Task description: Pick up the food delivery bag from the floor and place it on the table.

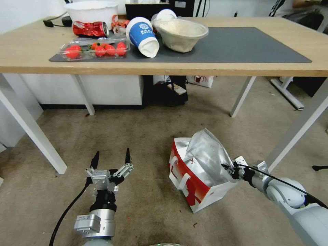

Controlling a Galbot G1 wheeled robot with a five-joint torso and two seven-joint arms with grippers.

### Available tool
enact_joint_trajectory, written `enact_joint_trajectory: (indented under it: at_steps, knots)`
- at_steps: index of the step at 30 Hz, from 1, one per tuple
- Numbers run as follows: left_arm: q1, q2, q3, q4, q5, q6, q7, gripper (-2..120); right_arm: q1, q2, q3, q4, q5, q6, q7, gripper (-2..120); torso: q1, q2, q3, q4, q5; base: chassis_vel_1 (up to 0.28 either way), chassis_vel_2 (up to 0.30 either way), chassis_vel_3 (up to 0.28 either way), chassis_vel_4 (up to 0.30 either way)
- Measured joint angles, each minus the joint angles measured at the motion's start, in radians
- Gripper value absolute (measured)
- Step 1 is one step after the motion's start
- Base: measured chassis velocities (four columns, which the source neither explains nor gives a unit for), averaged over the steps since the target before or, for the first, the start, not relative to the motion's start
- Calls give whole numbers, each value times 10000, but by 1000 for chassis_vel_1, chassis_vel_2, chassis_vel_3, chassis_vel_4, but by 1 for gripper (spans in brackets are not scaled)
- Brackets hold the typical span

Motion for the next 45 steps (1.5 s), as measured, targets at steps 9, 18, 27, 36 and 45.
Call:
enact_joint_trajectory:
  at_steps: [9, 18, 27, 36, 45]
  knots:
    - [-13, -23, -21, 60, 14, -47, 21, 100, -467, -376, 328, 737, 69, 346, -168, 0, 1, 0, 0, -1, -1, 0, 0, 0, 0]
    - [-29, -48, -76, -17, 21, -90, 8, 100, -1196, -1422, 1029, 2863, 1056, 413, -271, 0, -1, 1, 0, -1, -3, 0, 0, 0, 0]
    - [-66, -46, -223, -209, -250, -41, 22, 100, -1475, -2673, 1572, 4401, 2411, 46, -52, 0, 0, 2, 0, -1, -3, 0, 0, 0, 0]
    - [-69, -38, -427, -326, -540, -87, -10, 100, -1331, -3851, 2038, 5790, 5968, -882, 635, 0, 0, 2, 0, 0, -3, 0, 0, 0, 0]
    - [-44, 8, -512, -410, -749, -104, 6, 100, -1354, -4736, 2649, 6030, 7834, -1134, -77, 0, 0, 2, 0, -1, -2, 0, 0, 0, 0]
